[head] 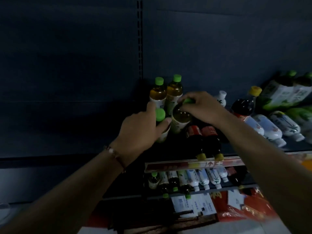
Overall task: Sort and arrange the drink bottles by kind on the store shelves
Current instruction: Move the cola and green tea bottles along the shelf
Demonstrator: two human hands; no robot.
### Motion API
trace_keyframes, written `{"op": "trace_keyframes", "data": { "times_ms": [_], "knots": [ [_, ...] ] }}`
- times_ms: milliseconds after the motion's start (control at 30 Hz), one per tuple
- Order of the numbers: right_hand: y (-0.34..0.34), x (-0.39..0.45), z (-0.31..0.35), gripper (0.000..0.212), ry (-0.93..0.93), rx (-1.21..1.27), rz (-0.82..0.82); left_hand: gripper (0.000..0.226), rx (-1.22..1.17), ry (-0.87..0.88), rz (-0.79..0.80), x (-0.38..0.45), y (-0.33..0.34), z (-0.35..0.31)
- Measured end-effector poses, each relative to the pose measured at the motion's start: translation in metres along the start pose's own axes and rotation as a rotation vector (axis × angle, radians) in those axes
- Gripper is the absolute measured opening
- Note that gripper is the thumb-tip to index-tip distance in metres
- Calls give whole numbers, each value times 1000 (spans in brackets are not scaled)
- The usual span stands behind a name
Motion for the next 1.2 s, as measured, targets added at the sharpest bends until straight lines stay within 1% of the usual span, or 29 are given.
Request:
{"op": "trace_keyframes", "data": {
  "times_ms": [133, 200, 267, 333, 433, 500, 533, 600, 633, 700, 733, 800, 867, 933, 1000, 1100, 1200],
  "knots": [
    [6, 36, -6, 26, 25, 21, 7, 63, 63, 5, -74, 40, 3, -5],
    [11, 45, -9, 32, 15, 22, -11, 63, 48, 21, -101, 51, 7, -9],
    [14, 48, -16, 39, 16, 60, -57, 60, -22, 59, -116, 54, 12, -12],
    [15, 46, -23, 44, 15, 156, -99, 60, -112, 79, -110, 53, 17, -9],
    [15, 37, -24, 45, -5, 252, -119, 70, -216, 96, -96, 51, 18, -4],
    [12, 25, -26, 41, -23, 244, -147, 76, -186, 171, -215, 44, 7, -10],
    [9, 17, -30, 40, -22, 215, -177, 73, -161, 241, -299, 35, 1, -18],
    [2, -4, -41, 40, -33, 127, -246, 57, -163, 396, -417, 9, -6, -37],
    [-1, -17, -46, 40, -45, 70, -284, 50, -172, 467, -429, -5, -5, -46],
    [-4, -50, -64, 43, 0, -73, -352, 46, -168, 567, -355, -30, 12, -64],
    [-3, -69, -74, 47, 33, -136, -373, 50, -146, 587, -294, -39, 27, -71],
    [7, -105, -94, 52, 83, -252, -383, 64, -46, 567, -197, -46, 64, -78],
    [22, -132, -118, 60, 178, -333, -335, 74, 55, 533, -124, -44, 104, -82],
    [36, -149, -140, 72, 274, -321, -267, 77, 120, 523, -40, -41, 140, -87],
    [45, -155, -151, 77, 294, -263, -250, 79, 178, 520, 48, -40, 168, -89],
    [40, -155, -158, 70, 254, -203, -325, 77, 229, 456, 145, -36, 198, -91],
    [29, -151, -164, 60, 279, -99, -381, 59, 185, 404, 180, -34, 203, -97]
  ]
}}
Point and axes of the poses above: each hand's wrist, its own x-axis towards the middle knuckle, its own y-axis out of the palm, z = x × y, the point moved 9 cm from there along x, towards the middle knuckle, and after that the axes turned 15 degrees about -y, right-handed, at the moved point
